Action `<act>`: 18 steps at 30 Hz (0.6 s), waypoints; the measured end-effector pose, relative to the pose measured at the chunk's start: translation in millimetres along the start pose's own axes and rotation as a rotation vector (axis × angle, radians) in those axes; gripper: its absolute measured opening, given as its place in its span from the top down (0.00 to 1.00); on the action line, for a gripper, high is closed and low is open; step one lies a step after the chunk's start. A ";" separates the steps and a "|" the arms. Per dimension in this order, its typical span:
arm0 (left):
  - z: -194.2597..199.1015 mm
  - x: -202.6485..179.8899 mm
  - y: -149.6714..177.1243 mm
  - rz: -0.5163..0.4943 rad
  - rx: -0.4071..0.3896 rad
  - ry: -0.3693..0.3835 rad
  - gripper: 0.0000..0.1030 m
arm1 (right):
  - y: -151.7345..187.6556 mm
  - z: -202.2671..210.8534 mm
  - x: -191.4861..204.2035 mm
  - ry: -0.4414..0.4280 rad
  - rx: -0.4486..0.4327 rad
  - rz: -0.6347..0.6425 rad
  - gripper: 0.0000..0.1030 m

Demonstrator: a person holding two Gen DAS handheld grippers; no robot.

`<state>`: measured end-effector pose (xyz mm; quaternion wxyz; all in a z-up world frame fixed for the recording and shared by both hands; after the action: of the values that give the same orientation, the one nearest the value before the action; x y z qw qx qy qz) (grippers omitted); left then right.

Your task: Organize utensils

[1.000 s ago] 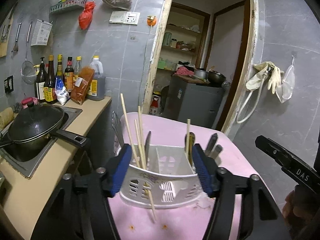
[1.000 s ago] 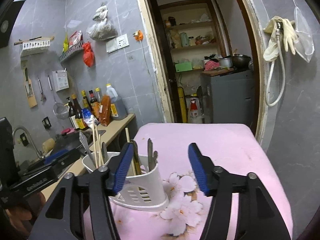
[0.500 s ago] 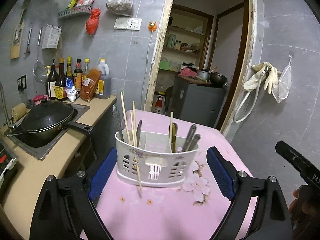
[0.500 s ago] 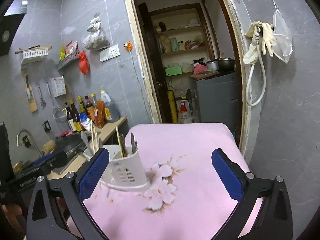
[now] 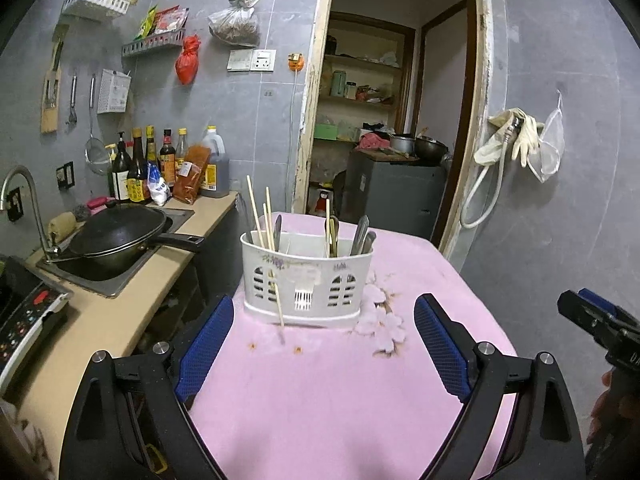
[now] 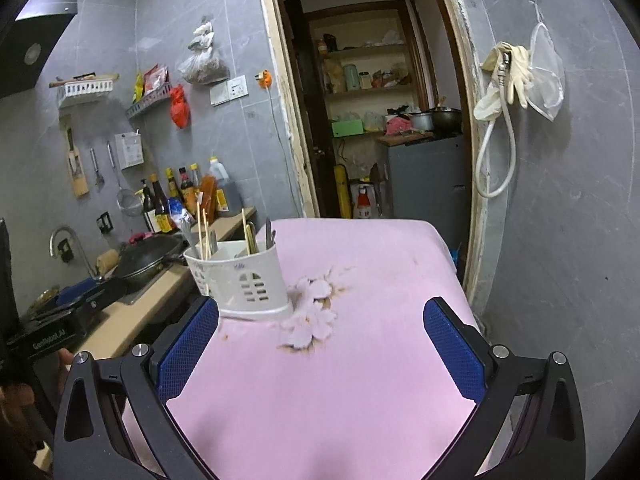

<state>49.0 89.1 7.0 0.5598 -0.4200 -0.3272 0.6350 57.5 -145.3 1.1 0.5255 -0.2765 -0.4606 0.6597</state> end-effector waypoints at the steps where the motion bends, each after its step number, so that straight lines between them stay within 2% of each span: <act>1: 2.9 -1.5 3.5 0.000 0.001 -0.001 0.14 | 1.8 4.0 -0.7 -0.001 0.000 -0.007 0.00; 9: 24.3 -10.2 21.8 0.015 -0.004 0.000 0.14 | 8.4 22.6 0.2 -0.006 -0.013 0.006 0.00; 18: 35.7 -14.0 23.4 0.018 -0.019 -0.003 0.14 | 12.2 28.1 -1.7 -0.015 -0.011 0.002 0.00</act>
<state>7.0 73.6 4.0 0.5496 -0.4272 -0.3302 0.6376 28.8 -156.2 1.9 0.5197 -0.2748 -0.4681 0.6597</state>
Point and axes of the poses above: each gripper's, at about its wrist camera, not at the fingertips, and z roughly against the way its jaws point, x to its left, y to its underside, the point moved 1 cm from there along -z, roughly the way its jaws point, and after that the axes turned 4 degrees about z, right-handed, at the moved point
